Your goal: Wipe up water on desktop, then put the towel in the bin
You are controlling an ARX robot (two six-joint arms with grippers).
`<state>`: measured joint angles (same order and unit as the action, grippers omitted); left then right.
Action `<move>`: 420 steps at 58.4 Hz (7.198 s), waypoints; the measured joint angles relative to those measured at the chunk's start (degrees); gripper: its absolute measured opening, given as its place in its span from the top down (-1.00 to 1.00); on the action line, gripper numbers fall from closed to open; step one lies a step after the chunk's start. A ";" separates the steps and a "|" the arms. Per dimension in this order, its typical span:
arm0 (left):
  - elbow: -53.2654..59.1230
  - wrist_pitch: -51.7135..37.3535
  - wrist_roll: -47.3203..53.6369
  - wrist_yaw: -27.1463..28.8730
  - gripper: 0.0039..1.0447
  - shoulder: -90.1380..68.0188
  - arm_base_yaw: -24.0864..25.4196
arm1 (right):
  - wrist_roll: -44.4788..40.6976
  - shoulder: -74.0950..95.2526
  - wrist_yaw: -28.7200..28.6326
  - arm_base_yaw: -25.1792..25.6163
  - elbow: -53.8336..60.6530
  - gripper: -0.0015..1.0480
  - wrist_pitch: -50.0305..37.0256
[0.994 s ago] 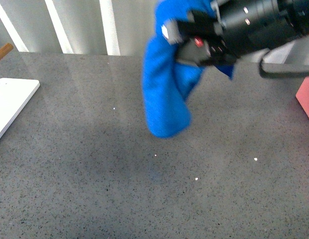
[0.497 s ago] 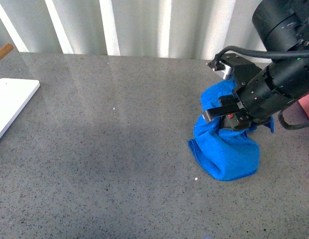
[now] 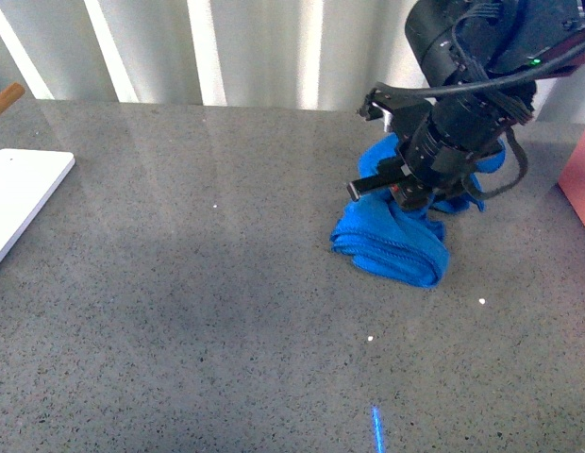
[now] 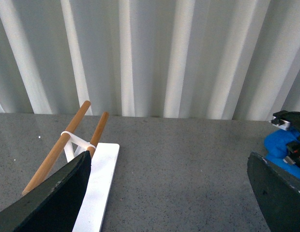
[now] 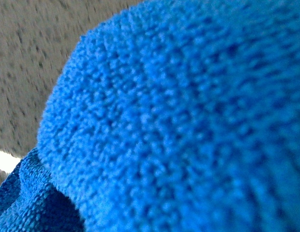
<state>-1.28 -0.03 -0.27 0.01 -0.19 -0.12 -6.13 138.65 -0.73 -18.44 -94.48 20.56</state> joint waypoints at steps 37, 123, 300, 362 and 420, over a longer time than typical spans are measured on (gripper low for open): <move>0.00 0.00 0.00 -0.02 -0.87 0.00 0.00 | 7.37 -7.43 -8.09 -12.94 5.27 0.89 -3.15; 0.00 0.00 0.00 -0.02 -0.87 0.00 0.00 | 9.18 -38.42 27.61 17.86 -1.90 0.89 36.46; 0.00 0.00 0.00 0.00 -0.87 0.11 0.00 | 4.48 -85.37 -3.23 22.05 84.52 0.94 -63.36; 0.00 0.02 0.02 -0.02 -0.87 0.11 0.00 | 5.03 -119.93 0.26 18.58 93.15 0.94 -39.43; 0.00 0.02 0.02 -0.02 -0.87 0.11 0.00 | 5.51 -138.40 0.50 18.58 93.15 0.39 -20.59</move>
<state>-1.28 -0.01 -0.25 -0.01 -0.08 -0.12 -0.62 0.25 -0.23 0.14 -1.32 -0.03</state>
